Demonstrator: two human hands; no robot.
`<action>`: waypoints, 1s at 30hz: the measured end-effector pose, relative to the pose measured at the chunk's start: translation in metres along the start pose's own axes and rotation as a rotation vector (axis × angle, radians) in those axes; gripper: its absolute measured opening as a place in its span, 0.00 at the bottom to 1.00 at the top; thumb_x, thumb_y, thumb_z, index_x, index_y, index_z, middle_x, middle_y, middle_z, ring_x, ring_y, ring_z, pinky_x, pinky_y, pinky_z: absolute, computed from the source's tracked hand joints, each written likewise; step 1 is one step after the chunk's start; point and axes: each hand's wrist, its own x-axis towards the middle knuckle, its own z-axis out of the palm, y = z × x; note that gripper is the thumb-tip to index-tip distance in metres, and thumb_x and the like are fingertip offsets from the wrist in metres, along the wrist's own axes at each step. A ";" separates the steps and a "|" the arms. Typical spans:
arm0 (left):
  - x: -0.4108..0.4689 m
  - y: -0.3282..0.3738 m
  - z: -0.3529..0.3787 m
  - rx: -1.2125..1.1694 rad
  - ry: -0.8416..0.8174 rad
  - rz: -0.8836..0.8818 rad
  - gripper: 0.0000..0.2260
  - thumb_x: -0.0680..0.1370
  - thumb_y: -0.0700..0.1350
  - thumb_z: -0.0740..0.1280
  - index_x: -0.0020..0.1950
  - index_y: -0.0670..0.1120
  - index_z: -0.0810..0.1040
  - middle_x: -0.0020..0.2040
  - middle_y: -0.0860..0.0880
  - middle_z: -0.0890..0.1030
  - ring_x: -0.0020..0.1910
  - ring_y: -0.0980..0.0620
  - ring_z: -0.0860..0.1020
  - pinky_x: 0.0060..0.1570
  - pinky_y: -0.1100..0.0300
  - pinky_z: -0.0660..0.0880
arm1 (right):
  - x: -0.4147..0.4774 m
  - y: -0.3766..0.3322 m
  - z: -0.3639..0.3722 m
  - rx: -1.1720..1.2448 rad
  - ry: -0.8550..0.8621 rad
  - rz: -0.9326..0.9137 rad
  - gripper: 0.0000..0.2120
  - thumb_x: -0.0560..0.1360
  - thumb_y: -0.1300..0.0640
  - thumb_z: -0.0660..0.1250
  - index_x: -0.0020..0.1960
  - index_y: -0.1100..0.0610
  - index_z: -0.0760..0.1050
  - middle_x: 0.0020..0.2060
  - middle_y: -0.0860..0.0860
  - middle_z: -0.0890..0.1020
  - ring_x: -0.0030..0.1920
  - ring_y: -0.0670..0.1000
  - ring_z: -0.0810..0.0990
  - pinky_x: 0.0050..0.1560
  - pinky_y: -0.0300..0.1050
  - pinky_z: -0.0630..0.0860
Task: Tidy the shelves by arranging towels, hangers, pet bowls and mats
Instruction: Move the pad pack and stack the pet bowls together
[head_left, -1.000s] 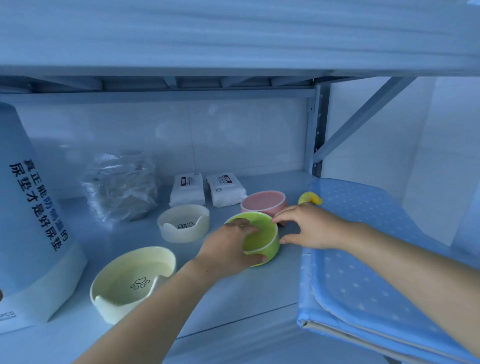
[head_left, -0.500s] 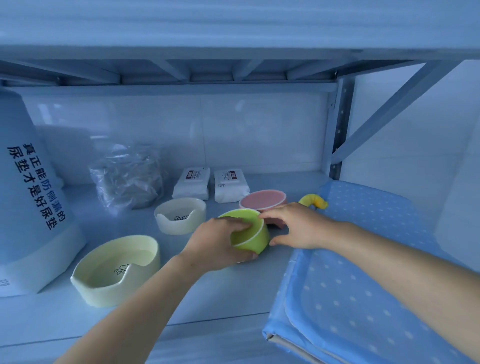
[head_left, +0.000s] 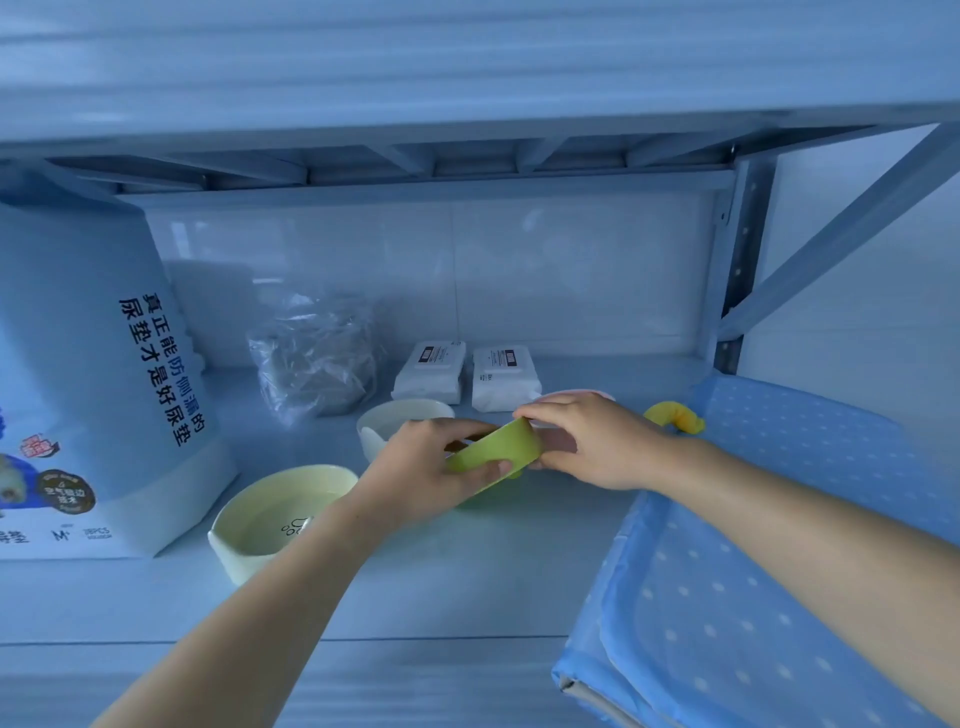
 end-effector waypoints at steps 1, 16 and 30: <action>0.000 0.001 -0.002 0.019 0.025 0.028 0.10 0.71 0.56 0.69 0.53 0.63 0.78 0.41 0.65 0.80 0.43 0.66 0.78 0.42 0.68 0.74 | 0.001 -0.001 0.000 -0.007 -0.002 0.004 0.11 0.72 0.44 0.67 0.51 0.47 0.71 0.45 0.42 0.78 0.49 0.48 0.76 0.50 0.53 0.74; 0.007 -0.007 -0.034 0.074 0.094 0.030 0.12 0.74 0.51 0.68 0.57 0.56 0.80 0.54 0.59 0.81 0.50 0.57 0.77 0.54 0.57 0.74 | 0.008 -0.034 -0.008 0.093 0.081 0.208 0.12 0.75 0.41 0.60 0.50 0.47 0.76 0.41 0.45 0.82 0.45 0.49 0.78 0.52 0.52 0.74; 0.041 -0.027 -0.029 0.072 0.008 0.110 0.08 0.79 0.47 0.62 0.53 0.54 0.80 0.49 0.55 0.82 0.49 0.55 0.77 0.49 0.60 0.73 | -0.005 -0.046 -0.009 0.145 0.143 0.226 0.19 0.74 0.42 0.65 0.63 0.46 0.73 0.50 0.47 0.82 0.52 0.47 0.78 0.61 0.51 0.69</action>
